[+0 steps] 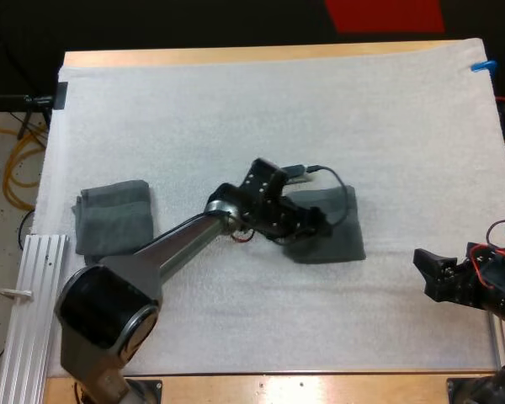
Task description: Pick towel from pile fold and stack
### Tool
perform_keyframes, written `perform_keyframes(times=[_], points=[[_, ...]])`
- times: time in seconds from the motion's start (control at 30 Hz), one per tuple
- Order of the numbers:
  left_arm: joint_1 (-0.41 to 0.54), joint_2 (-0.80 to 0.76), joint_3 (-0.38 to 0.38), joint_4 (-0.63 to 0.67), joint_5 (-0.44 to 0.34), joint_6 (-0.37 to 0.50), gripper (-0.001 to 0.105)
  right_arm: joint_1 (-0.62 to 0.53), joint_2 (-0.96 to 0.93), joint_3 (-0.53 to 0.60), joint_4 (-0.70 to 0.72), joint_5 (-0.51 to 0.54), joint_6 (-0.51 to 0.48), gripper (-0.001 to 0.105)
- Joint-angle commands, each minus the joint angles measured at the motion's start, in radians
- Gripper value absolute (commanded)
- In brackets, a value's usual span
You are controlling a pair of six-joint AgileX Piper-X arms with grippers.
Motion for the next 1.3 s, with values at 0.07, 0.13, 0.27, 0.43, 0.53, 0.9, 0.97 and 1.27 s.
perform_keyframes(times=[0.07, 0.13, 0.27, 0.43, 0.53, 0.9, 0.97, 1.27], points=[[-0.014, 0.028, -0.026, 0.042, -0.003, -0.011, 0.071, 0.001, -0.003, -0.005, -0.002, 0.013, 0.015, 0.075], [-0.014, 0.028, -0.026, 0.042, -0.001, -0.011, 0.064, 0.001, -0.003, -0.005, -0.002, 0.013, 0.015, 0.075], [-0.014, 0.028, -0.026, 0.042, 0.008, -0.001, 0.036, 0.001, -0.003, -0.005, -0.002, 0.013, 0.015, 0.075], [0.003, 0.017, -0.026, 0.063, 0.076, 0.112, 0.0, 0.001, -0.003, -0.005, -0.014, 0.013, 0.006, 0.075], [0.042, -0.026, -0.034, 0.134, 0.052, 0.189, 0.0, 0.001, -0.003, 0.0, -0.056, 0.011, 0.004, 0.075], [0.386, -0.265, -0.074, 0.561, -0.143, 0.686, 0.0, 0.001, 0.069, 0.032, -0.262, -0.231, -0.004, 0.075], [0.462, -0.281, -0.074, 0.62, -0.179, 0.756, 0.0, 0.001, 0.093, 0.043, -0.291, -0.25, -0.004, 0.075], [0.745, -0.29, -0.087, 0.701, -0.286, 0.858, 0.0, 0.001, 0.192, 0.085, -0.397, -0.381, 0.001, 0.075]])
